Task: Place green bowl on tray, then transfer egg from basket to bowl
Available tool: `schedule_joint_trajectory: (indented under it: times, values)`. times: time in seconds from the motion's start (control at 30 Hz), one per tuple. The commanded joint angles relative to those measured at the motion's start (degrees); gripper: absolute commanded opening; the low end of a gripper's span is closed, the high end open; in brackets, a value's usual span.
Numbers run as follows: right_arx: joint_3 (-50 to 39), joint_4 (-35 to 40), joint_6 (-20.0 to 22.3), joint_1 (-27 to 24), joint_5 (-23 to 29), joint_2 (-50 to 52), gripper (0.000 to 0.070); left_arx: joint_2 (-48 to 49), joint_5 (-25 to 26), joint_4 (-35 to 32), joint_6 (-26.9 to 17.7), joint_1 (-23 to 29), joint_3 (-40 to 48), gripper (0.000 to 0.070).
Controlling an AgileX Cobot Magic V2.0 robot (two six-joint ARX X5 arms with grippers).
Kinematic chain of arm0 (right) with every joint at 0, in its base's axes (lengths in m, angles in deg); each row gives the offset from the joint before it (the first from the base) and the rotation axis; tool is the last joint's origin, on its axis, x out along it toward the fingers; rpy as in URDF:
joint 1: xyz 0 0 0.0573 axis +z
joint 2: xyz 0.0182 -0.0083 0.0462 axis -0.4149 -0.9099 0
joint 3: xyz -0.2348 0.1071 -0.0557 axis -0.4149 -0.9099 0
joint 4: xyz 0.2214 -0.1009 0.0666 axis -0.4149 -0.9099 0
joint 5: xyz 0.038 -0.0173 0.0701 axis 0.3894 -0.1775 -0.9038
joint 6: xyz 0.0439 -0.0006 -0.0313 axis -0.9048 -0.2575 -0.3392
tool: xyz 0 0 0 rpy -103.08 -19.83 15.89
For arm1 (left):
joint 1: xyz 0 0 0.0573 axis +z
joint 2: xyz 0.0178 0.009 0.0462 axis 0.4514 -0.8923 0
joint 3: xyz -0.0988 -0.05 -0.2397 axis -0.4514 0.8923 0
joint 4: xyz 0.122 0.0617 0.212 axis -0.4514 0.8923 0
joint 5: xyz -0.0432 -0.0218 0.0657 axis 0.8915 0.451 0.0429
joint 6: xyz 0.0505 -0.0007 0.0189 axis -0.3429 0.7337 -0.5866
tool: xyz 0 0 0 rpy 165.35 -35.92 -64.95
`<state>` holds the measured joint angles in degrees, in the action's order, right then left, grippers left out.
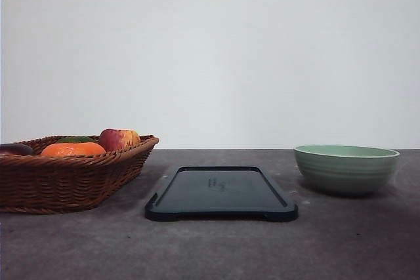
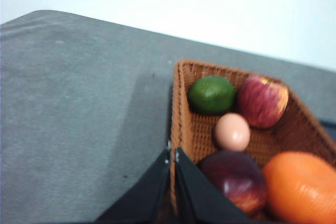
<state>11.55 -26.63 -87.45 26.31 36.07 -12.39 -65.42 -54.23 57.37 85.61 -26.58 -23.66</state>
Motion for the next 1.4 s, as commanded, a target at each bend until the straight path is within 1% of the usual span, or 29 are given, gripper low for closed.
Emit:
schedule_joint_trajectory:
  times: [0.0, 0.13, 0.27, 0.3, 0.37, 0.4, 0.43, 0.5, 0.53, 0.6, 0.7, 0.73, 0.8, 0.93, 1.03, 1.13, 1.23, 1.37]
  values:
    - [-0.2, 0.7, -1.3, -0.1, 0.0, 0.0, 0.0016, 0.0, 0.0, -0.7, 7.5, 0.0, 1.0, 0.0]
    - [-0.2, 1.0, -4.6, -0.1, 0.0, 0.0, 0.0016, 0.0, 0.0, -0.6, 15.4, 0.0, 1.0, 0.0]
    - [-0.2, 1.7, -11.0, -0.1, -1.6, 0.0, 0.0014, 0.0, 0.0, -0.6, 22.5, 0.0, 1.0, 0.0]
    - [-0.2, 1.9, -12.5, -0.1, -1.3, 0.0, 0.0006, 0.0, 0.0, -0.7, 24.2, 0.0, 1.0, 0.0]
    - [-0.2, 3.1, -14.3, -0.1, -0.4, 0.0, 0.0006, 0.0, 0.0, -1.2, 26.3, 0.0, 1.0, 0.0]
    - [-0.2, 4.1, -15.7, -0.1, -0.1, 0.0, 0.0006, 0.0, 0.0, -1.8, 26.5, 0.0, 1.0, 0.0]
    - [-0.2, 5.8, -16.5, -0.1, 0.0, 0.0, 0.0006, 0.0, 0.0, -2.8, 26.4, 0.0, 1.0, 0.0]
    - [-0.2, 9.8, -16.7, -0.1, 0.0, 0.0, 0.0006, 0.0, 0.0, -6.1, 25.9, 0.0, 1.0, 0.0]
    - [-0.2, 11.8, -16.7, -0.1, 0.0, 0.0, 0.0006, 0.0, -0.1, -7.9, 24.7, 0.1, 1.0, 0.0]
    - [-0.2, 15.0, -16.4, -0.1, 0.1, 0.0, 0.0006, -0.1, 0.0, -12.1, 19.7, 0.0, 1.0, 0.0]
    - [-0.2, 17.3, -13.2, -0.1, 0.1, -0.1, 0.0006, -0.1, 0.0, -17.2, 13.1, 0.0, 1.0, 0.0]
    - [-0.2, 17.4, -11.9, -0.1, 0.1, -0.1, 0.0006, -0.1, -0.1, -18.5, 11.9, 0.0, 1.0, 0.0]
    - [-0.2, 17.4, -11.5, -0.1, 0.1, -0.1, 0.0006, -0.2, -0.1, -20.7, 9.8, 0.1, 0.9, 0.0]
    - [0.9, 17.1, -11.6, -0.1, 0.0, -1.5, 0.0005, -1.9, -0.3, -19.3, 9.6, 0.0, -1.5, 0.0]
    - [3.4, 16.5, -11.5, -0.1, 0.1, -4.2, 0.0005, -5.6, -0.3, -17.9, 9.2, 0.0, -4.6, 0.0001]
    - [6.3, 15.8, -11.5, -0.1, 0.0, -8.1, 0.0005, -10.9, -0.3, -17.3, 7.9, 0.0, -8.1, 0.0001]
    - [9.7, 14.0, -11.5, -0.1, -0.5, -13.3, 0.0005, -17.4, -0.2, -15.3, 7.6, 0.0, -12.3, 0.0001]
    - [15.0, 9.5, -11.4, -0.1, -3.4, -21.1, 0.0005, -26.5, 2.3, -11.6, 6.4, -0.4, -18.7, 0.0]
